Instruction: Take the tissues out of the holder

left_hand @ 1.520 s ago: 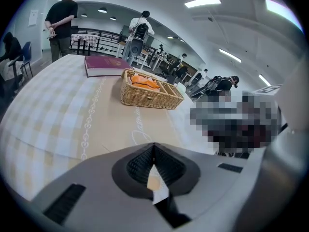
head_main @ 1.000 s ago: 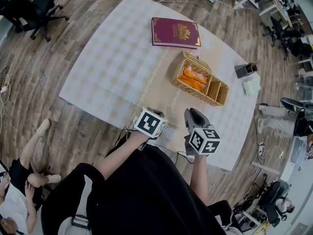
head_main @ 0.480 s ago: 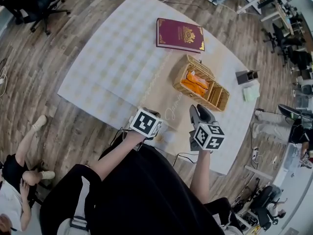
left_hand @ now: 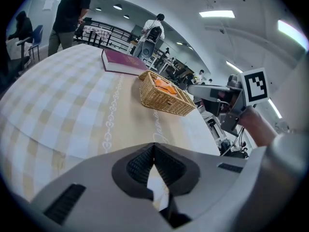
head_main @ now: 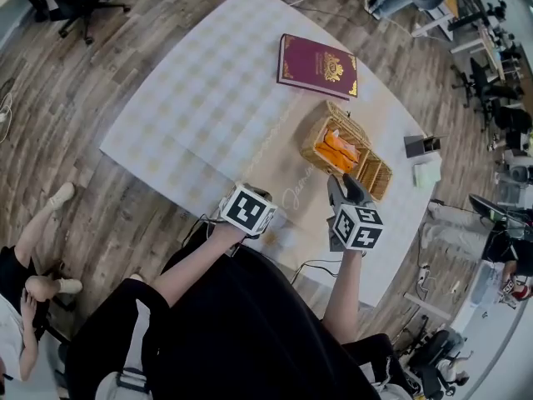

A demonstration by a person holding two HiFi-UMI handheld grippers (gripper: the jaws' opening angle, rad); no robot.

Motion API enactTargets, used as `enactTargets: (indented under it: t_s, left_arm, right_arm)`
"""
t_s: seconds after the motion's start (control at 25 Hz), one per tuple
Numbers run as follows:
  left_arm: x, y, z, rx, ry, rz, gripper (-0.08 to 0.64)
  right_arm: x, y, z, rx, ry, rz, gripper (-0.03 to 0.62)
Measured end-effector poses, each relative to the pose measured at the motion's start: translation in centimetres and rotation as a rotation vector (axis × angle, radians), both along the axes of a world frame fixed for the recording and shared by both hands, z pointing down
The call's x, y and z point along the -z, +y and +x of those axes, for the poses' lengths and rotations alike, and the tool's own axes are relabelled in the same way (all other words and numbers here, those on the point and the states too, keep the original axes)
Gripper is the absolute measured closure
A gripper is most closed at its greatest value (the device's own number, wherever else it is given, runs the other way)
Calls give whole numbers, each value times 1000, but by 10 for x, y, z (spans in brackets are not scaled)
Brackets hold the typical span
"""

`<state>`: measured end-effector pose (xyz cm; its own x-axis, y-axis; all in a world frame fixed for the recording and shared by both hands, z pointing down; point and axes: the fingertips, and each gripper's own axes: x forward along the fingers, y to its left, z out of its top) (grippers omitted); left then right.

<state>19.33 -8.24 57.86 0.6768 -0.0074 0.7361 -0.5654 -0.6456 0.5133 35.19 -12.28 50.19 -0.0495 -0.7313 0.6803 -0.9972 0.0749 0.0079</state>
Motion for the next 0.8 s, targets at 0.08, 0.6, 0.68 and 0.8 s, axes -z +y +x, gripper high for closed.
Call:
enactTargets:
  t_s: [0.08, 0.6, 0.68, 0.8]
  left_arm:
    - [-1, -2, -1, 15, 8, 0, 560]
    - [-7, -9, -10, 62, 10, -28, 560]
    - [-7, -9, -11, 63, 6, -31, 560]
    - [-7, -11, -13, 68, 8, -33, 560]
  right_arm:
    - [-2, -4, 2, 7, 8, -3, 439]
    - [-14, -31, 14, 64, 84, -41, 398]
    - [-14, -37, 17, 81, 104, -45, 390]
    - [-13, -45, 19, 104, 131, -41, 382]
